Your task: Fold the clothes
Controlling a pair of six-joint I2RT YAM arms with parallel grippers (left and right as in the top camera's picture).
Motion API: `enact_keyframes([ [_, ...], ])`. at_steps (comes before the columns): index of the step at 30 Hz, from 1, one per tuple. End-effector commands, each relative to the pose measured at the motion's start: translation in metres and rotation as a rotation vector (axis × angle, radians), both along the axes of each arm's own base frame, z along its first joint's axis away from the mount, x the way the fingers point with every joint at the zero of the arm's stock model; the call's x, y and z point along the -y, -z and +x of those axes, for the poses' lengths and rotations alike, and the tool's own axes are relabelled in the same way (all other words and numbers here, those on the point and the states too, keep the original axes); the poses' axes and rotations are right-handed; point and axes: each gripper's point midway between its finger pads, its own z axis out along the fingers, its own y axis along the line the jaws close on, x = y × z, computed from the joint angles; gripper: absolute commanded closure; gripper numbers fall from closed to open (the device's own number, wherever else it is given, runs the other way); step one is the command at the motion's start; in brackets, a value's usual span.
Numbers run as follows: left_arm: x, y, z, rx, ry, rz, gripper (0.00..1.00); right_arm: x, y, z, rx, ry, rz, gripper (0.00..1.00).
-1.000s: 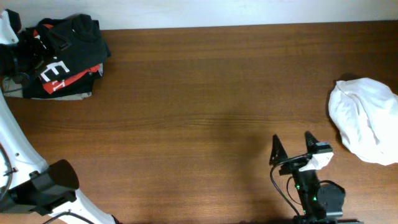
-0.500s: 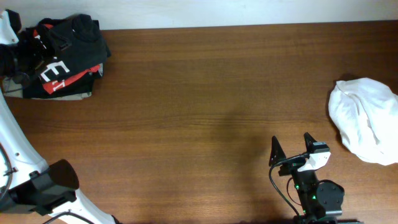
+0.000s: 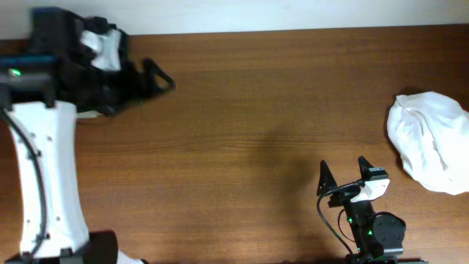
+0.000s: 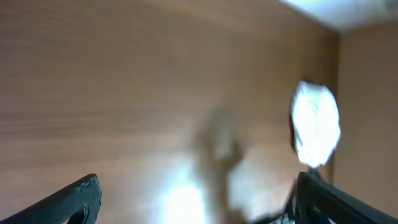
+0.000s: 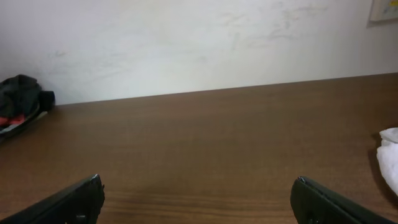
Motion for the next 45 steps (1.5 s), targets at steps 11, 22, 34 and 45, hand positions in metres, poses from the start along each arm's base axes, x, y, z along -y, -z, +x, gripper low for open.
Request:
enact_keyframes([
  [11,0.017,0.066,-0.118,0.357,0.107,0.107,0.01,0.002,0.003,0.0,-0.004,0.008,-0.008,0.01],
  [22,-0.048,0.16,-0.097,1.094,-0.325,0.227,0.01,0.002,0.003,0.0,-0.004,0.008,-0.008,0.01],
  [34,-0.073,0.176,-0.101,1.06,-0.362,0.439,0.01,0.002,0.003,0.0,-0.004,0.008,-0.008,0.01],
  [45,-0.073,0.176,-0.101,1.06,-0.362,0.44,0.01,0.002,0.003,0.0,-0.004,0.008,-0.008,0.01],
])
